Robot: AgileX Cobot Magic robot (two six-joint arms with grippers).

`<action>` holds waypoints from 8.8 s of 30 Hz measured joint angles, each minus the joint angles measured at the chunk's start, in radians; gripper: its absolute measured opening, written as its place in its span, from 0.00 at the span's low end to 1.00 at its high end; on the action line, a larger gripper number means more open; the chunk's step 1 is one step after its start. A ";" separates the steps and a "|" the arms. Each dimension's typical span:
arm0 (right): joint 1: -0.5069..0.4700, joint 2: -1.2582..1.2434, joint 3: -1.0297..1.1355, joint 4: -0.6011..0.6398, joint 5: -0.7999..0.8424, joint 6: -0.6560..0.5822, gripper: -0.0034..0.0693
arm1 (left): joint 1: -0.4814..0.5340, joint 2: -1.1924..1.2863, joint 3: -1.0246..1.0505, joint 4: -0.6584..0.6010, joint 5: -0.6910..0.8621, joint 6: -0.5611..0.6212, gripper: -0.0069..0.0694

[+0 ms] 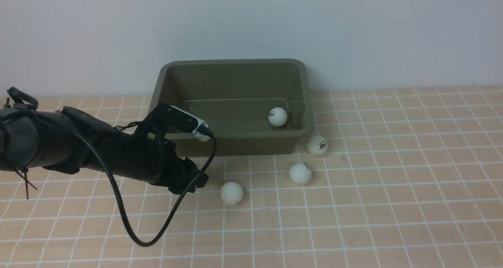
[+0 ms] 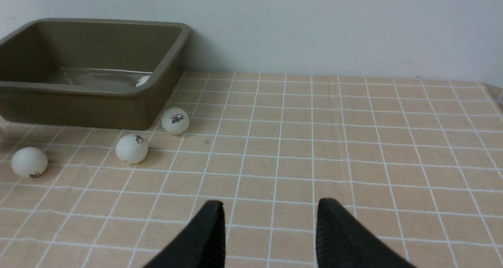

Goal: Put the table tennis balls into the box on the light coffee tablecloth.
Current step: 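Reach for and grasp a ping pong ball on the table beside the basket, then drop the ball into the bin, then reach for and grasp a ping pong ball on the table beside the basket, then drop the ball into the bin, then reach for and grasp a ping pong ball on the table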

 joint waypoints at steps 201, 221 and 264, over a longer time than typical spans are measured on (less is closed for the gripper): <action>0.000 0.464 -0.094 0.493 -0.211 -0.756 0.39 | -0.112 -0.514 -0.416 0.889 0.743 -1.166 0.12; 0.000 1.332 -0.651 0.599 0.046 -0.864 0.40 | -0.112 -0.709 -0.087 0.964 0.562 -1.146 0.12; 0.143 2.116 -1.089 0.580 -0.067 -1.188 0.72 | -0.112 -0.711 -0.087 0.940 0.486 -1.141 0.12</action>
